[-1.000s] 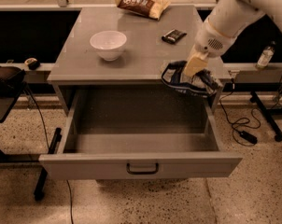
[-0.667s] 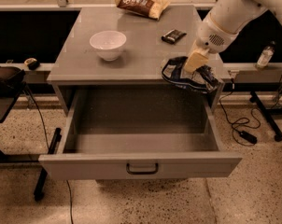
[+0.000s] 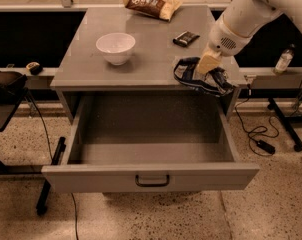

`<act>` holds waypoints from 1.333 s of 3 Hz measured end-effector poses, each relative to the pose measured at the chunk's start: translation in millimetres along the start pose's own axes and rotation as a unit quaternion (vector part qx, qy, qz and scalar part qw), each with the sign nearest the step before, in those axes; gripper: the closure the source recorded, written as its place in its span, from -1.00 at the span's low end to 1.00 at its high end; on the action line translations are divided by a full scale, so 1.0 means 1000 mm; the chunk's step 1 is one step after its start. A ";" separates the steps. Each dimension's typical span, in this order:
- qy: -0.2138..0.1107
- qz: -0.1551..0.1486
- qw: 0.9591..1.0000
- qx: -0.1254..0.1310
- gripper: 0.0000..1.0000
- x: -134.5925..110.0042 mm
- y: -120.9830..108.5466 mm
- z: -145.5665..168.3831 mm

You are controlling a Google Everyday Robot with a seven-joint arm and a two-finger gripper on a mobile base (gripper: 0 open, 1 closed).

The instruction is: Pick blue chip bag from top drawer and place on counter

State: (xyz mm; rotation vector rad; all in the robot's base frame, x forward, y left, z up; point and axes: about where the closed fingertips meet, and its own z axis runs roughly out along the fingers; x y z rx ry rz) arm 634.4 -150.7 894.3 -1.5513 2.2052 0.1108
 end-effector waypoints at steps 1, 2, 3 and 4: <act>0.012 0.030 0.997 0.076 1.00 0.006 -0.042 -0.012; 0.038 0.039 0.988 0.146 1.00 0.006 -0.084 -0.034; 0.060 0.040 0.979 0.192 0.68 0.007 -0.120 -0.026; 0.044 0.028 0.980 0.189 0.22 -0.008 -0.136 0.018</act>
Offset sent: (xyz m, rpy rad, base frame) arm 0.1024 -0.0747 0.0897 -0.2322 -0.3381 -0.3011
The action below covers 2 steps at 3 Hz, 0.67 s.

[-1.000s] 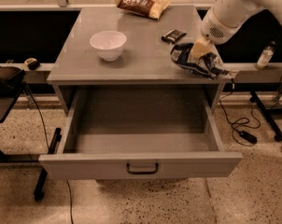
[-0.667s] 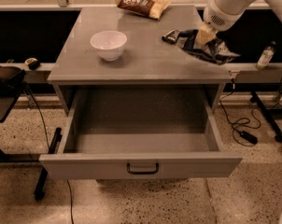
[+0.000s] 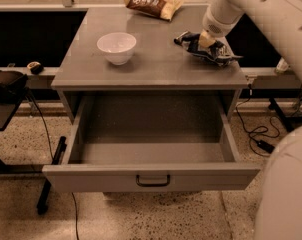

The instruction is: Pick blue chip bag from top drawer and place on counter

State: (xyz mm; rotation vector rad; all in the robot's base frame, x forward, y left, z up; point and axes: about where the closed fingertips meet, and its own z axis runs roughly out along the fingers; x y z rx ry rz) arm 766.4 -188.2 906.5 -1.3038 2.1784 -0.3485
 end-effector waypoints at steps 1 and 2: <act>0.000 0.000 1.000 -0.002 -0.24 0.001 0.001 0.006; 0.000 0.000 1.000 -0.002 -0.70 0.001 0.001 0.006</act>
Offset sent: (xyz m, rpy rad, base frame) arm 0.0026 0.0005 -0.0054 0.0014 0.0031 0.0006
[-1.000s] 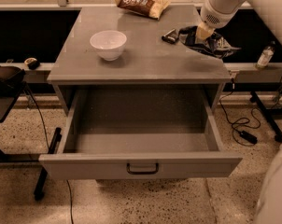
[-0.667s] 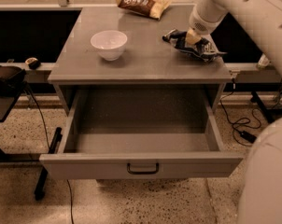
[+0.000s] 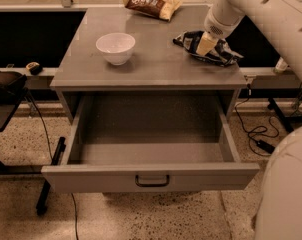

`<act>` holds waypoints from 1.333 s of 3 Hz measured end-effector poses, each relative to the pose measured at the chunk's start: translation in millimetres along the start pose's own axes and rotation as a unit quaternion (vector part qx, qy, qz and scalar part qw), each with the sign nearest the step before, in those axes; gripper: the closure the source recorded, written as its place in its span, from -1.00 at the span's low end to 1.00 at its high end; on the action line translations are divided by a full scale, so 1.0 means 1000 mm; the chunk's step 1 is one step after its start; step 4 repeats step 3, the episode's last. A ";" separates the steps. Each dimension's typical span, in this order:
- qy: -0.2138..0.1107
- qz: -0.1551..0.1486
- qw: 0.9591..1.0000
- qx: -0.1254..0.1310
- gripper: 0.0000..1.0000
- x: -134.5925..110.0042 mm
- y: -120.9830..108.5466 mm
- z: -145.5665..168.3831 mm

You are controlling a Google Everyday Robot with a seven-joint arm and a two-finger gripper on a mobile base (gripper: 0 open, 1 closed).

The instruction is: Pick blue chip bag from top drawer and place on counter

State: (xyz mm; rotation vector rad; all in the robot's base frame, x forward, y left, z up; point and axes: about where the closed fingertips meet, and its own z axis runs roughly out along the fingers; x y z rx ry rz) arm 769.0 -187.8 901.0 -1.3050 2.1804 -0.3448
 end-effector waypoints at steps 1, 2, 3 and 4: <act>-0.059 0.001 0.998 -0.032 -1.00 0.014 -0.003 -0.021; -0.104 -0.002 0.994 -0.044 -1.00 0.054 -0.008 -0.078; -0.107 -0.002 0.993 -0.048 -1.00 0.059 -0.007 -0.077; -0.107 -0.002 0.993 -0.048 -1.00 0.059 -0.007 -0.077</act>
Offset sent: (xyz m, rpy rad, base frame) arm -0.1190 -0.1154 0.1016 0.2618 -0.0692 0.1987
